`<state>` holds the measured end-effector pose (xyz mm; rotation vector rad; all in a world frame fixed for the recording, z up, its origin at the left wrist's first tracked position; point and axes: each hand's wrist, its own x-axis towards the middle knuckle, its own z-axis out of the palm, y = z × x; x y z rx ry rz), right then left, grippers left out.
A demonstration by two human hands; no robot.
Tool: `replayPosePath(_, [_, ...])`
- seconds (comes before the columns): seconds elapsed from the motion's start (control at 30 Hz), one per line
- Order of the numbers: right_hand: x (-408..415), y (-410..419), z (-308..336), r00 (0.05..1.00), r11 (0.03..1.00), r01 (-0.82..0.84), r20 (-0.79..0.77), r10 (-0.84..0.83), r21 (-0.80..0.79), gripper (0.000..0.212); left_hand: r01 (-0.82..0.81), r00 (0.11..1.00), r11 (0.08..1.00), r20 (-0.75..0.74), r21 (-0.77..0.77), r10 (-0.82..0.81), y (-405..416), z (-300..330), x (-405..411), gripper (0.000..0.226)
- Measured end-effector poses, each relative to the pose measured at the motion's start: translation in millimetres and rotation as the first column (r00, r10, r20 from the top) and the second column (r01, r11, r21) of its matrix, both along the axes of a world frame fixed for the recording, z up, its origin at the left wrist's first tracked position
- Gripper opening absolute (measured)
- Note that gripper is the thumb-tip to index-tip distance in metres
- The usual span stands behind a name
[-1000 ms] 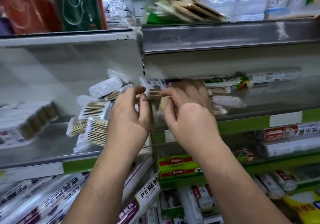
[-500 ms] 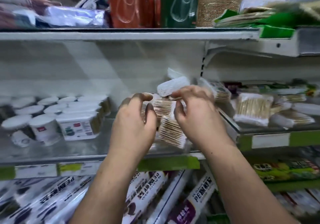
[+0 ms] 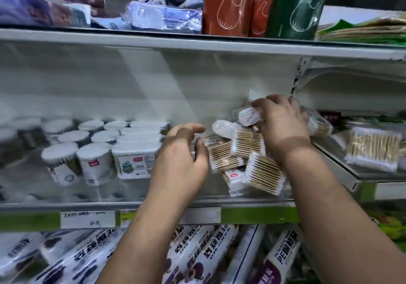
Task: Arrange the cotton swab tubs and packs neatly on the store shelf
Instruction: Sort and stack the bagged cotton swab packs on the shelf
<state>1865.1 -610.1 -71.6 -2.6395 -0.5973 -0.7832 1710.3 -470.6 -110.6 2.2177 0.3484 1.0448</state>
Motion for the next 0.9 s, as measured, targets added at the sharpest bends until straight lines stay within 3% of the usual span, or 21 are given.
replayPosePath(0.13, [-11.1,1.7,10.2,0.999,0.999,-0.005,0.046,0.002,0.052,0.043,0.055,0.998,0.997,0.009,-0.053,-0.054,8.1,2.2,0.7,0.023])
replayPosePath(0.2, [-22.4,4.4,15.8,0.997,0.991,-0.063,0.046,0.058,0.114,0.04,0.136,0.991,0.966,0.048,-0.222,-0.128,10.5,5.5,4.8,0.017])
replayPosePath(0.27, [-36.4,10.1,16.4,0.986,0.975,-0.163,0.046,0.158,0.151,0.038,0.247,0.967,0.835,0.175,-0.492,-0.183,10.8,11.8,10.0,0.01])
replayPosePath(0.33, [-52.2,18.7,11.4,0.963,0.947,-0.271,0.056,0.265,0.171,0.037,0.36,0.932,0.606,0.294,-0.709,-0.21,11.9,19.3,14.3,0.019])
replayPosePath(0.4, [-66.6,29.8,0.3,0.906,0.891,-0.419,0.141,0.398,0.177,0.033,0.434,0.901,0.446,0.38,-0.782,-0.21,16.0,23.9,15.6,0.038])
replayPosePath(0.43, [-72.1,35.0,-6.4,0.871,0.862,-0.48,0.202,0.447,0.161,0.03,0.45,0.893,0.424,0.406,-0.786,-0.196,18.7,24.7,14.3,0.044])
replayPosePath(0.5, [-77.6,42.0,-18.6,0.823,0.825,-0.547,0.271,0.499,0.143,0.027,0.447,0.891,0.449,0.429,-0.774,-0.148,24.7,23.6,10.2,0.047])
replayPosePath(0.73, [-74.9,52.6,-21.1,0.851,0.797,-0.524,0.163,0.498,0.302,0.039,0.343,0.931,0.613,0.344,-0.712,-0.121,44.7,17.0,-5.8,0.051])
replayPosePath(0.9, [-90.9,67.5,-19.8,0.793,0.772,-0.598,0.022,0.609,0.216,0.051,0.34,0.929,0.659,0.348,-0.671,-0.125,55.0,16.4,-14.9,0.049])
